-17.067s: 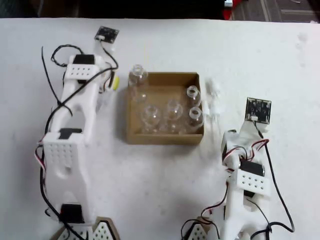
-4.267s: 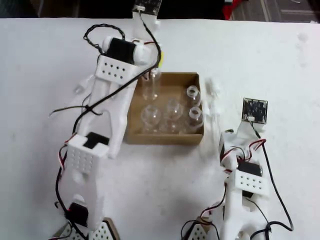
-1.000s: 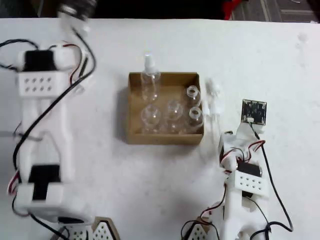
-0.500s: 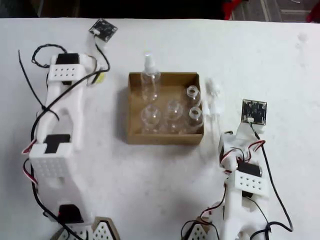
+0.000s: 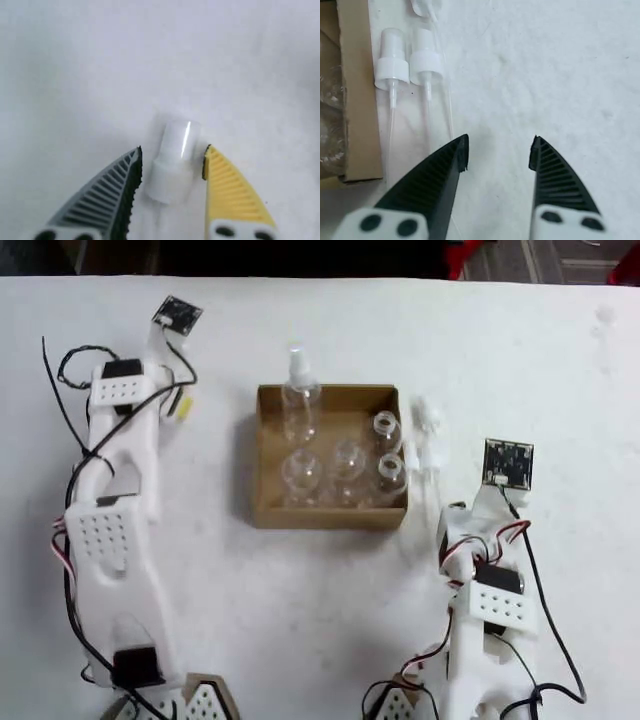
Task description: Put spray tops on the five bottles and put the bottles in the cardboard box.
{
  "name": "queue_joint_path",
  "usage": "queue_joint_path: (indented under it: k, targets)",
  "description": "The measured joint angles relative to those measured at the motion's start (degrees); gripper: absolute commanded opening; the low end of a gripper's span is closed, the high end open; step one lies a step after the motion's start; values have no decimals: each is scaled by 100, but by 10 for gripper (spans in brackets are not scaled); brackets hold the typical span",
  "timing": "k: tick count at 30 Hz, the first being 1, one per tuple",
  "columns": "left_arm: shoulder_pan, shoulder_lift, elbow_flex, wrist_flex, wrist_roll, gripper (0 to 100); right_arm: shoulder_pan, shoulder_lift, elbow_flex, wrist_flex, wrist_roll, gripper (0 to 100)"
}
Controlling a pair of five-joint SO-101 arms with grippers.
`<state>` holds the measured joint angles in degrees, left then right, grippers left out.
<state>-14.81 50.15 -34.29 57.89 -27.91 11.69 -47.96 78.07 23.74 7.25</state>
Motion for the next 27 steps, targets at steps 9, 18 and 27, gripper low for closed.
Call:
queue_joint_path:
  k: [9,18,27]
  targets:
    - [0,1503,-2734,1257,-44,189,0,0,0,0,0,180]
    - [158,2549,-4949,3033,-800,122,0,0,0,0,0,180]
    - [176,2716,-5855,4290,-1354,58,0,0,0,0,0,180]
